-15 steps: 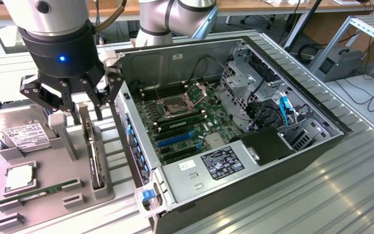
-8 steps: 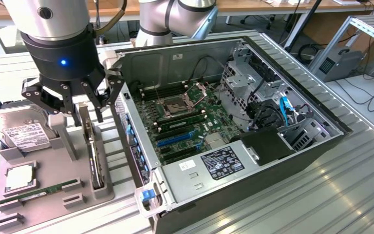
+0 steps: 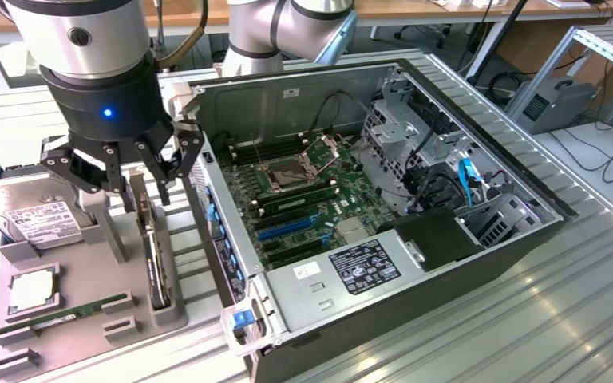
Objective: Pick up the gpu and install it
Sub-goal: 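Pick up the gpu and move the gpu toward the slot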
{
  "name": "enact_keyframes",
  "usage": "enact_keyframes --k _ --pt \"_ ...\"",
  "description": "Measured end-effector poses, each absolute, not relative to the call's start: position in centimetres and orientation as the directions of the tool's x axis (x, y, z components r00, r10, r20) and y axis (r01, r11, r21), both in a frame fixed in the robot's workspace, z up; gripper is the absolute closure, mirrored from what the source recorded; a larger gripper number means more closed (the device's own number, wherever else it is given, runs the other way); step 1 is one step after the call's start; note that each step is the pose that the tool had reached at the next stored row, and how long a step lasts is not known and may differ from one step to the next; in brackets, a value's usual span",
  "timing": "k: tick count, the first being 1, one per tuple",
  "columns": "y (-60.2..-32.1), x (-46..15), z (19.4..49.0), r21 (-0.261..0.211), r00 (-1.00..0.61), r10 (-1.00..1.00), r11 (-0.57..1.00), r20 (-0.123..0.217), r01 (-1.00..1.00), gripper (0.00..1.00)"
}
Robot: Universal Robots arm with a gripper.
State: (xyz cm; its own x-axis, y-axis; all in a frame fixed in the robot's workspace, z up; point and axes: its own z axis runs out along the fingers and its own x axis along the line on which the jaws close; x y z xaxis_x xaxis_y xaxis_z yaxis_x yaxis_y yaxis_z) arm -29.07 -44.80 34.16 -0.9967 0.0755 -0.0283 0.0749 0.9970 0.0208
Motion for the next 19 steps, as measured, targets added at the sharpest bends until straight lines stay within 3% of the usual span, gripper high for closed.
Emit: enact_keyframes --k 19 --pt "-44.3 -29.7 32.4 0.021 -0.997 0.076 0.997 -0.028 0.075 0.58"
